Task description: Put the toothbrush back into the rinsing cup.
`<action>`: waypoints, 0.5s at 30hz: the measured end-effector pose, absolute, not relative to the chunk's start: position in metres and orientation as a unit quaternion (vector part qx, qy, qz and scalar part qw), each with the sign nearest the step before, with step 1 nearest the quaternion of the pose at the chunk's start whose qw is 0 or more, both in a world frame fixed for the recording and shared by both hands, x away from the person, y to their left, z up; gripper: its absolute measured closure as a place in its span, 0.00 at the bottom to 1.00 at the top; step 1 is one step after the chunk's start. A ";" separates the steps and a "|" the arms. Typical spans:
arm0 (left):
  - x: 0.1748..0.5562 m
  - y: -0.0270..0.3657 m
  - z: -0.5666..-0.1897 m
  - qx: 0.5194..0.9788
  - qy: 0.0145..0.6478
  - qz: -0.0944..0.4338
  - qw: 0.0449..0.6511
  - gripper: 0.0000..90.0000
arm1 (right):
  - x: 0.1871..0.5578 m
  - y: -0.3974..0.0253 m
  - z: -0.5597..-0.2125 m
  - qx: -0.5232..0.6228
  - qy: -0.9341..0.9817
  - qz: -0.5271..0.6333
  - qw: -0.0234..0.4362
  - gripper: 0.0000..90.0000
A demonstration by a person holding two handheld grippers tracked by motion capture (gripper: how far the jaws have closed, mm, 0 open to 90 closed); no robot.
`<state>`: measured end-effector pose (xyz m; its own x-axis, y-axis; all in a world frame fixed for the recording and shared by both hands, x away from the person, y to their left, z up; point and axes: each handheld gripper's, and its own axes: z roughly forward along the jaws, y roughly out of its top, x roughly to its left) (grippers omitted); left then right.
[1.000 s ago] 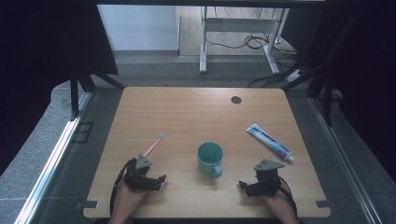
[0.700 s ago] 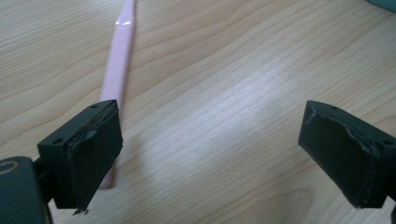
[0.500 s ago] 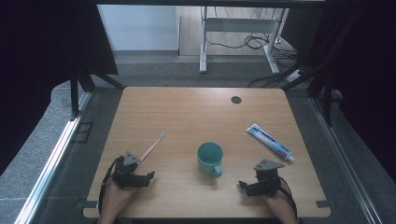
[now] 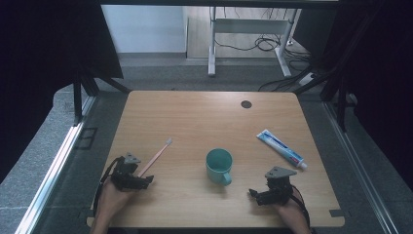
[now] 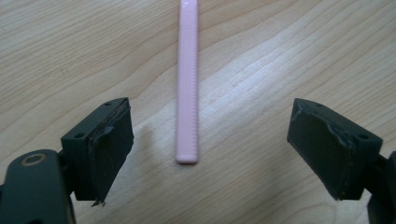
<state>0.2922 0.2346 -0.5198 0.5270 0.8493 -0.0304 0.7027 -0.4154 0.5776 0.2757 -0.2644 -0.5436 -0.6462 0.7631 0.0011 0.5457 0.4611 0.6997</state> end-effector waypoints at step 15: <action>0.322 0.233 -0.511 0.863 0.454 0.082 0.206 0.26 | 0.276 -0.264 -0.544 0.390 0.840 0.343 0.158 0.00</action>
<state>0.3220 0.2327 -0.5107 0.5748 0.8170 -0.0459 0.7499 -0.5034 0.4292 0.2758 -0.2644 -0.5436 -0.6465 0.7629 0.0016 0.5457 0.4608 0.6999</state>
